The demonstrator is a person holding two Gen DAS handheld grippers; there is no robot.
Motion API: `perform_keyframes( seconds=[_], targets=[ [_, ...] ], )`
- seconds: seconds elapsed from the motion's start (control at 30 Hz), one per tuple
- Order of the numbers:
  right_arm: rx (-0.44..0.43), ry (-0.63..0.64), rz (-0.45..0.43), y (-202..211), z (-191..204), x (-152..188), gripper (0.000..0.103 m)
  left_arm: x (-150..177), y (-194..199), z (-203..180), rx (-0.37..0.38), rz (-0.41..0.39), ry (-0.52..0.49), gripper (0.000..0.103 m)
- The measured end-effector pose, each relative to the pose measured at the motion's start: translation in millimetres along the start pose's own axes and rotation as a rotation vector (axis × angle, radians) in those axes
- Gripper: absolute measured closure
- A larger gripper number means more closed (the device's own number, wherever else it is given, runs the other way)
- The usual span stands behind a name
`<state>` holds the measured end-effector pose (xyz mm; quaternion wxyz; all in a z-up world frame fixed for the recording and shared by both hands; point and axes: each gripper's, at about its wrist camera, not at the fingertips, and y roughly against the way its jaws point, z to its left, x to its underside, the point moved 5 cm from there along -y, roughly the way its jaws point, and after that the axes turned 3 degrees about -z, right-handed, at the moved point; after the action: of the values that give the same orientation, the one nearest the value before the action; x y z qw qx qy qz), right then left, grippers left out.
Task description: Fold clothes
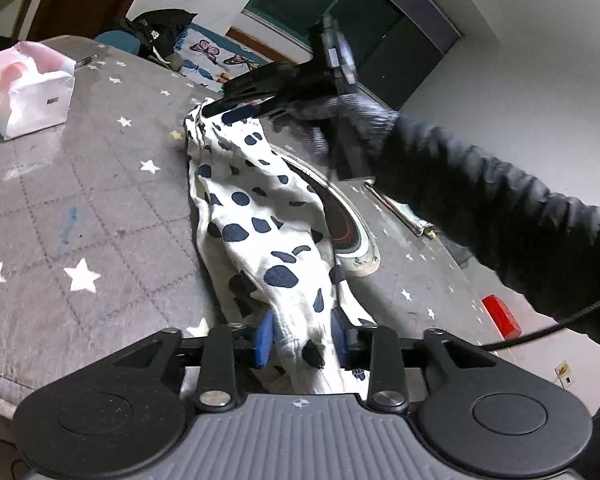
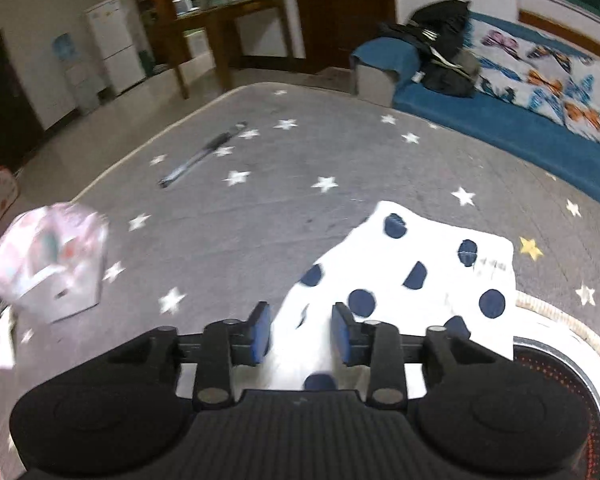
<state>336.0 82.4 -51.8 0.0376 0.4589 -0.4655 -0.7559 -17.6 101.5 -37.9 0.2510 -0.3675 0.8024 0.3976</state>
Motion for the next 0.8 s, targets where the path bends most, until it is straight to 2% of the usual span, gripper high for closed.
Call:
perform_keyframes(
  seconds=[0.33,0.5,0.57,0.67,0.8],
  targets=[
    [-0.059,0.119,0.047,57,19,54,0.062,7,2,-3,-0.037,0.003,0.014,0.060],
    [-0.099,0.199,0.055,106,30,94,0.057,6,0,-5,-0.056,0.001,0.023,0.061],
    [-0.108,0.220,0.050,126,32,108,0.053,6,-2,-5,-0.055,0.009,0.044,0.063],
    [-0.115,0.261,0.045,153,35,128,0.053,2,-3,-7,-0.043,0.004,0.069,0.072],
    [-0.140,0.310,0.045,182,44,156,0.053,-4,-4,-10,-0.030,-0.008,0.098,0.078]
  ],
)
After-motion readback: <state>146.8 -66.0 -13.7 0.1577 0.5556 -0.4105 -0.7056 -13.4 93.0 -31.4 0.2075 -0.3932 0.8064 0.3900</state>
